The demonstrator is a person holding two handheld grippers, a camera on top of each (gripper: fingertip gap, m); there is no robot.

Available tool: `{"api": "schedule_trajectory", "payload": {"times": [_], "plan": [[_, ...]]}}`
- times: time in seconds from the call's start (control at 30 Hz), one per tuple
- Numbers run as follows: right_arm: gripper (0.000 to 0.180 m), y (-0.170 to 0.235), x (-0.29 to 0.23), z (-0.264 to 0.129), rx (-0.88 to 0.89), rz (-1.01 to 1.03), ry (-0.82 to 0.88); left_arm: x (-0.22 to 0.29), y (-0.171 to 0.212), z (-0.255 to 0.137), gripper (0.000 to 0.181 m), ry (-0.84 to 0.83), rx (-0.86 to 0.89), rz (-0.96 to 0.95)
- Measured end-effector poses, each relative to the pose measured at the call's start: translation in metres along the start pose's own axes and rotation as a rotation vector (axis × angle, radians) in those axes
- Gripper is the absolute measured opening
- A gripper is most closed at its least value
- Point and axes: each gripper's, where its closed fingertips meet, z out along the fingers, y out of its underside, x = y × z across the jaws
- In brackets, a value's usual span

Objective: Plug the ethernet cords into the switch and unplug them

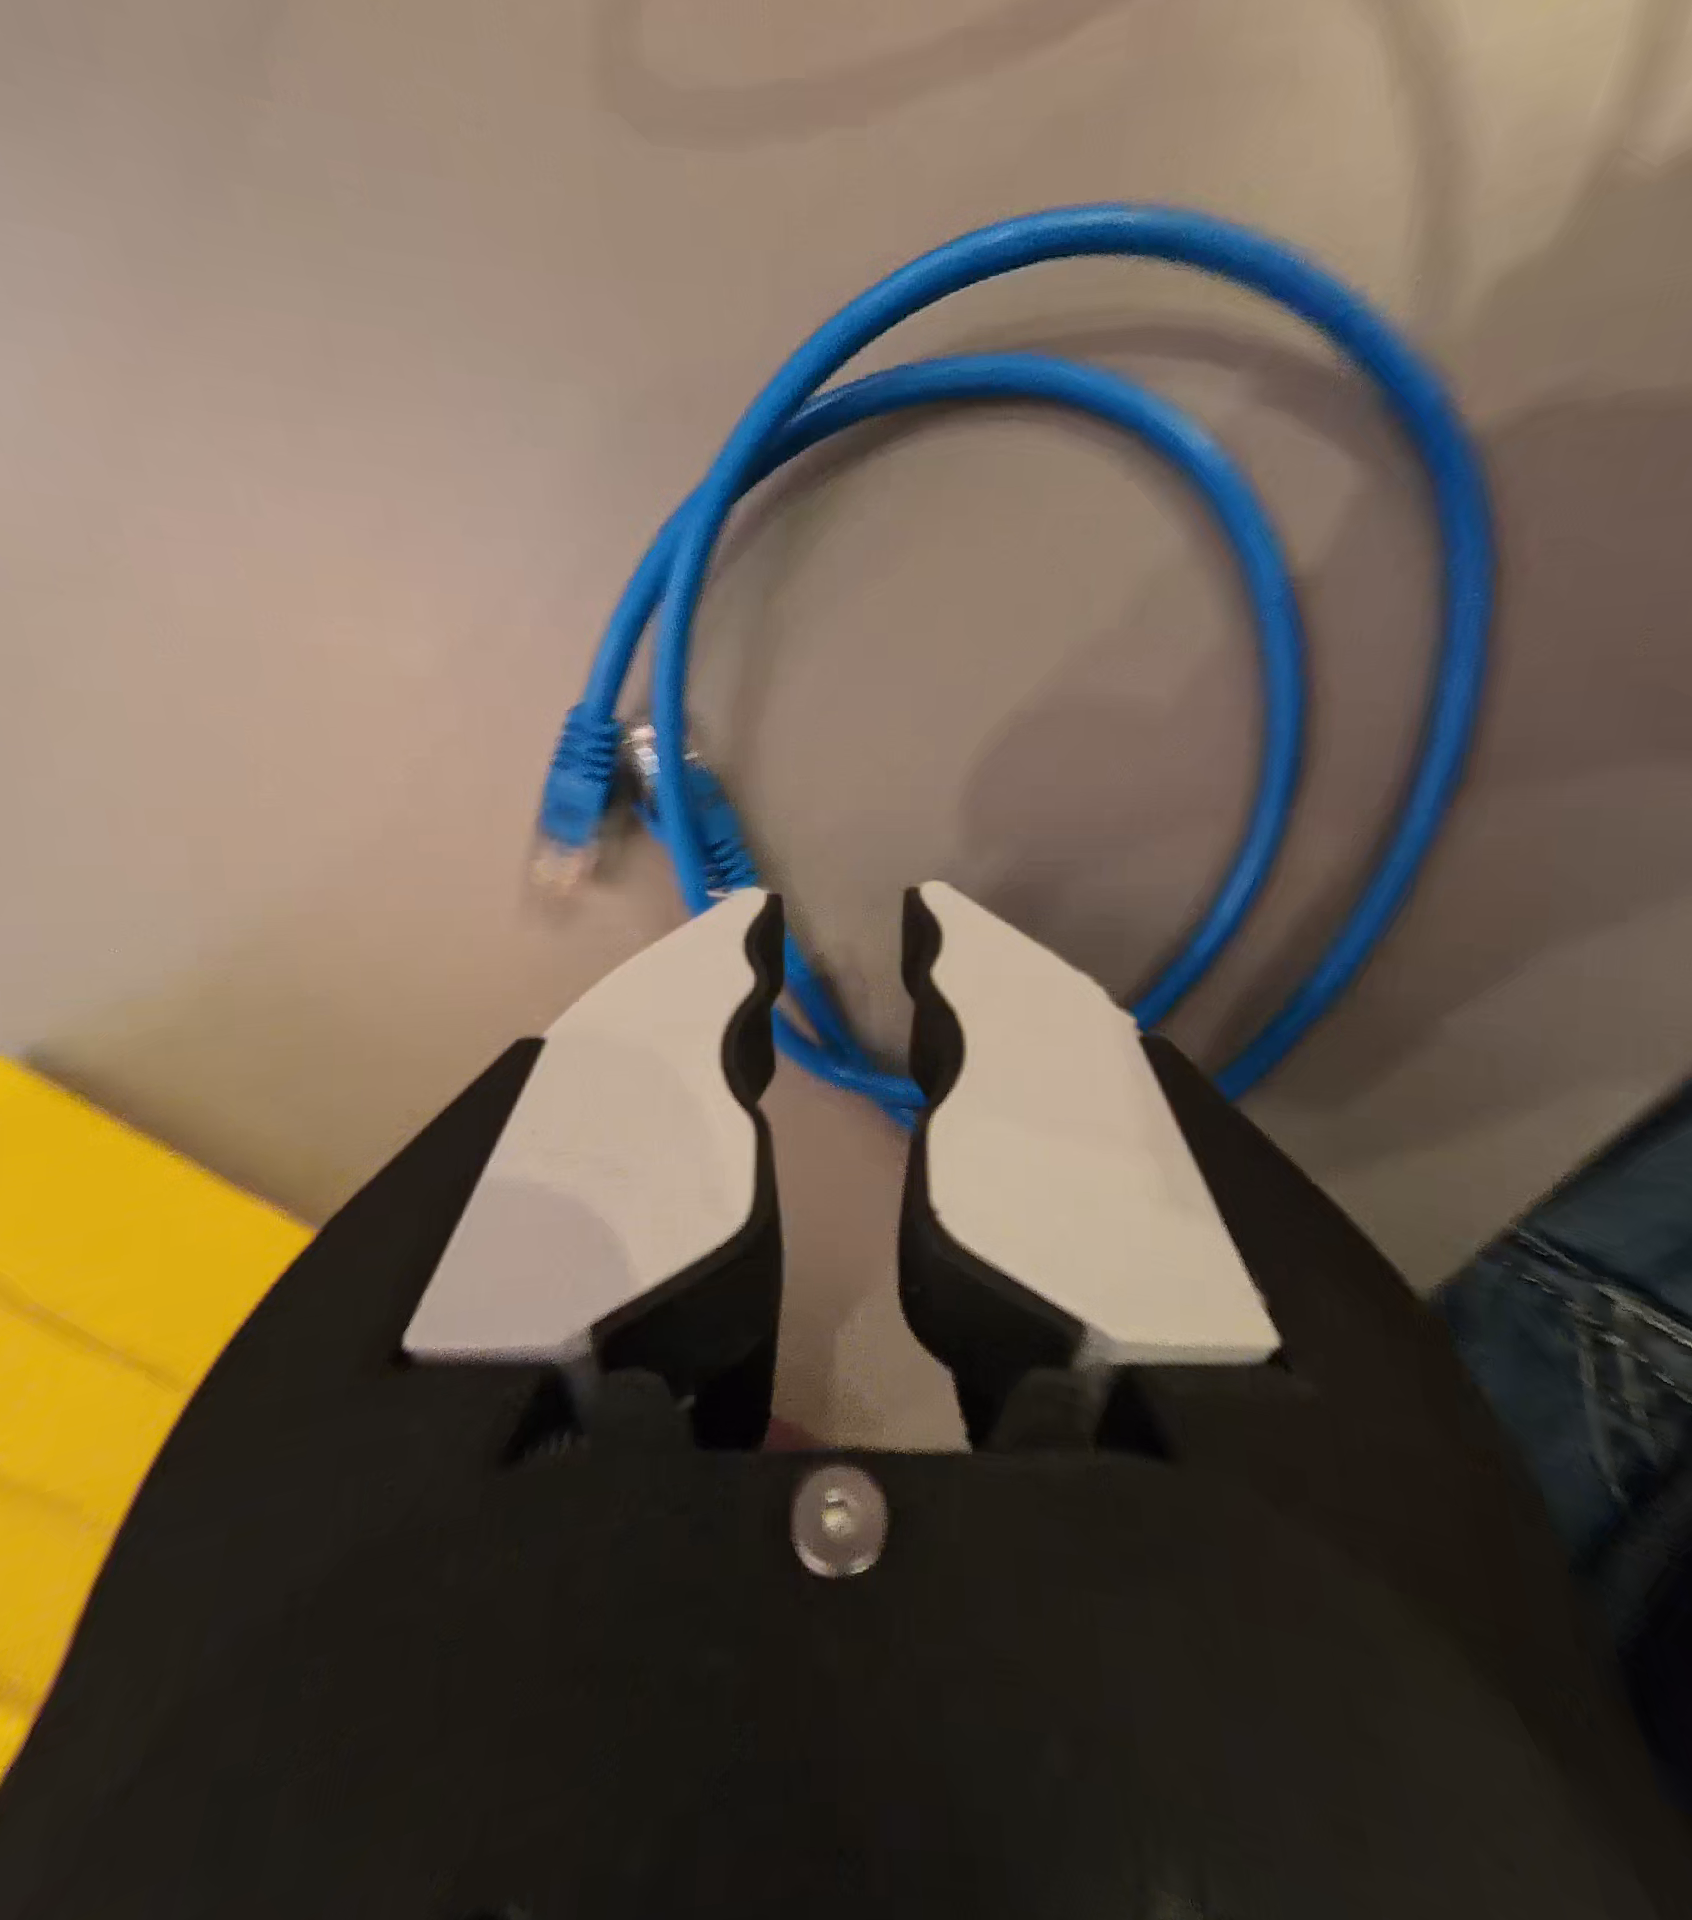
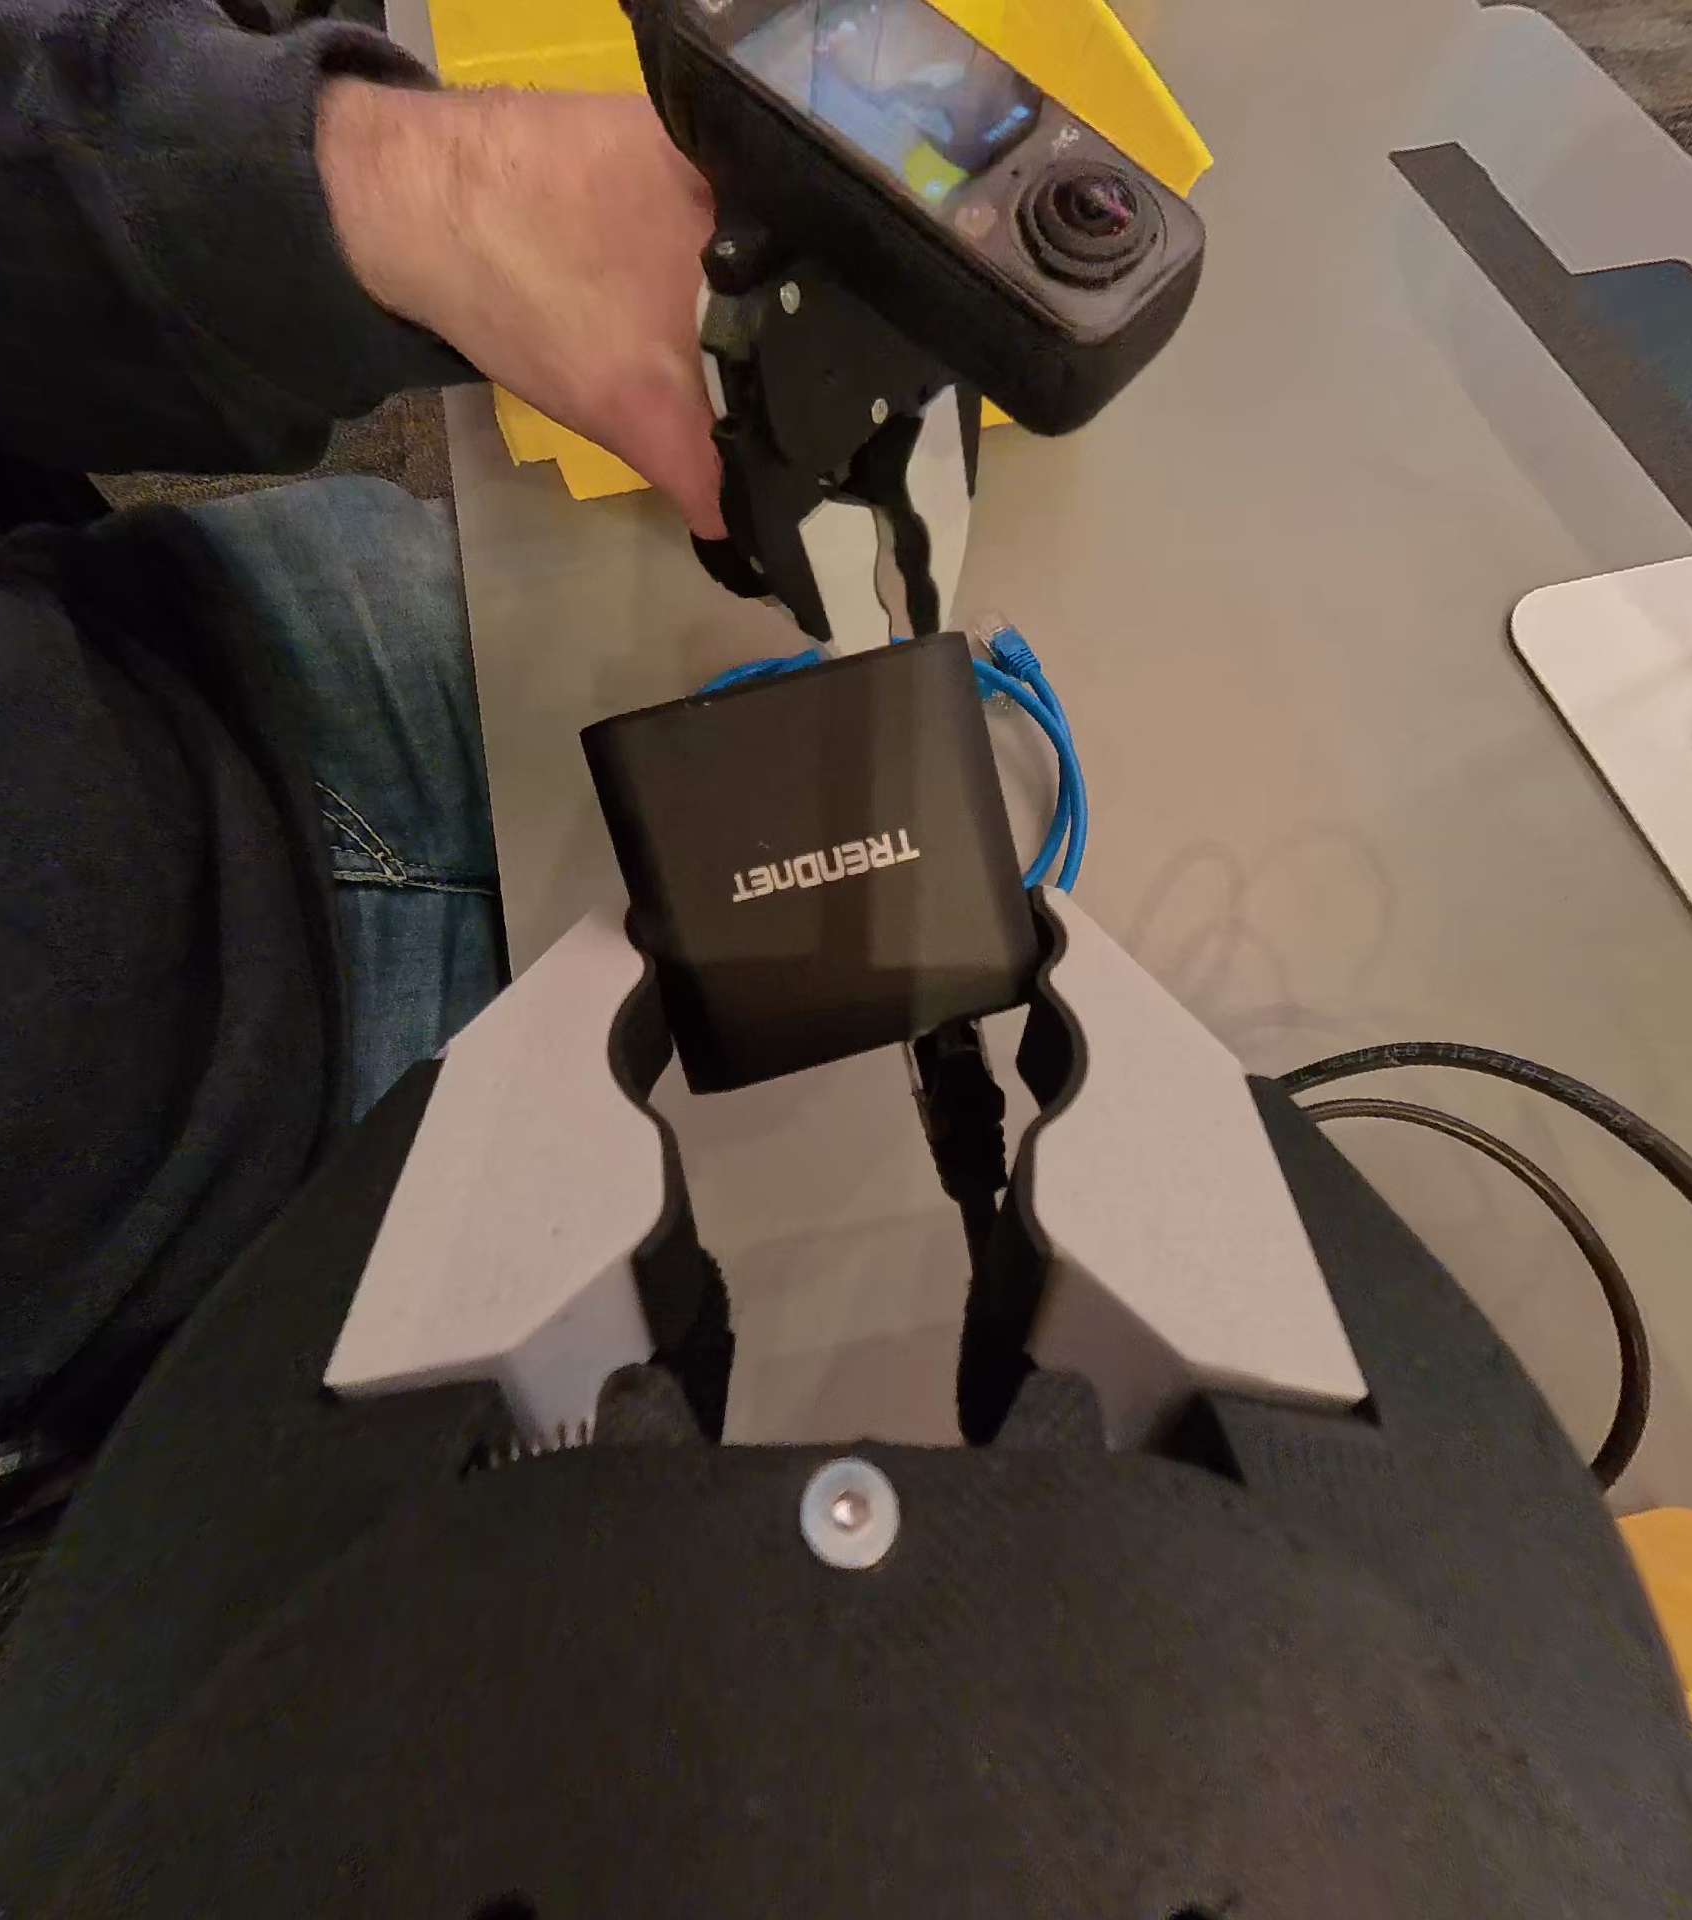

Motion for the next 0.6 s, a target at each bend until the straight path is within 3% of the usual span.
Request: {"api": "schedule_trajectory", "payload": {"times": [0.1,0.2,0.37,0.6], "plan": [[0.067,0.0,-0.001,0.0,-0.003,-0.004,-0.003,0.006,0.005,0.008,0.018,-0.005,-0.021,0.019],[0.067,0.0,-0.002,0.0,0.001,-0.003,-0.003,-0.013,0.019,0.02,0.022,-0.151,-0.082,0.04],[0.067,0.001,-0.002,-0.001,0.003,0.001,-0.003,-0.022,0.018,0.021,0.032,-0.205,-0.03,0.006],[0.066,0.0,-0.003,0.002,0.001,-0.002,-0.013,-0.023,0.012,0.027,0.03,-0.029,0.023,-0.12]]}}
